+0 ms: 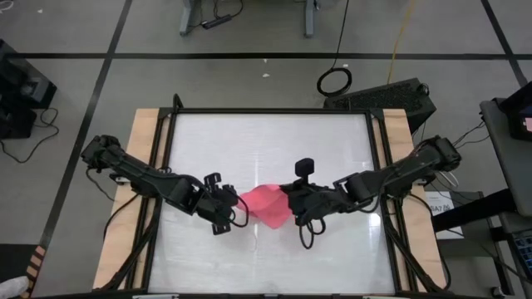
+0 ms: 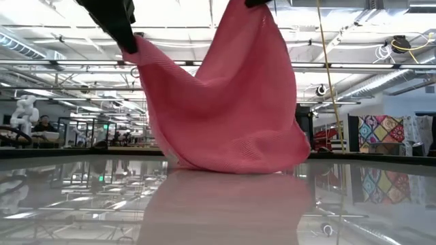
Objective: Roll towel
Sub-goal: Fold the pink towel
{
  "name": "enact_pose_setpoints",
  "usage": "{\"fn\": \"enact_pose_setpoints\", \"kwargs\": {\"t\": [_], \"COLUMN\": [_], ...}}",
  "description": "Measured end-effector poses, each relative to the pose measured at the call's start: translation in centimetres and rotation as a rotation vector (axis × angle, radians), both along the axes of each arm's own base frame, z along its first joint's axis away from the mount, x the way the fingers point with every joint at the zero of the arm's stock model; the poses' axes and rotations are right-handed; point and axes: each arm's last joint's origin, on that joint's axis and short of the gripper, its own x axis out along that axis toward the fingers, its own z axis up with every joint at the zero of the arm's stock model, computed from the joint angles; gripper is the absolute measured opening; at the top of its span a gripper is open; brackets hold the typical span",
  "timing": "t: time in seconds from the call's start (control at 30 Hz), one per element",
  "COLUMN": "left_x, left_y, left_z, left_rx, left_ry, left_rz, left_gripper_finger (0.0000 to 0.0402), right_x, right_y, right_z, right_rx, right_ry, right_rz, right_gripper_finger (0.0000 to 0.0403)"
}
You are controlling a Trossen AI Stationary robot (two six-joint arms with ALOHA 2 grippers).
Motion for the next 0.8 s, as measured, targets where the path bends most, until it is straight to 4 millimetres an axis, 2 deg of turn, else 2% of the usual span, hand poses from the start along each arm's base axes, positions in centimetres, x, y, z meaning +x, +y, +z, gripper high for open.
{"fn": "enact_pose_setpoints", "kwargs": {"t": [0.5,0.67,0.8], "left_x": [-0.1,0.0,0.3], "left_y": [-0.3,-0.4,-0.7], "left_z": [-0.2,-2.2,-3.9], "left_rx": [-0.013,0.032,0.042], "left_ry": [-0.009,0.038,0.044], "left_rz": [0.017,0.022,0.011], "left_gripper_finger": [0.0006,0.0018,0.0062], "right_x": [-0.7,-0.9,-1.4], "right_y": [1.0,1.1,1.2], "right_z": [-0.6,-1.3,-3.0], "right_rx": [0.098,0.156,0.199], "right_ry": [0.054,0.086,0.139], "right_rz": [0.033,0.017,0.012], "right_gripper_finger": [0.0000,0.0000,0.0000]}}
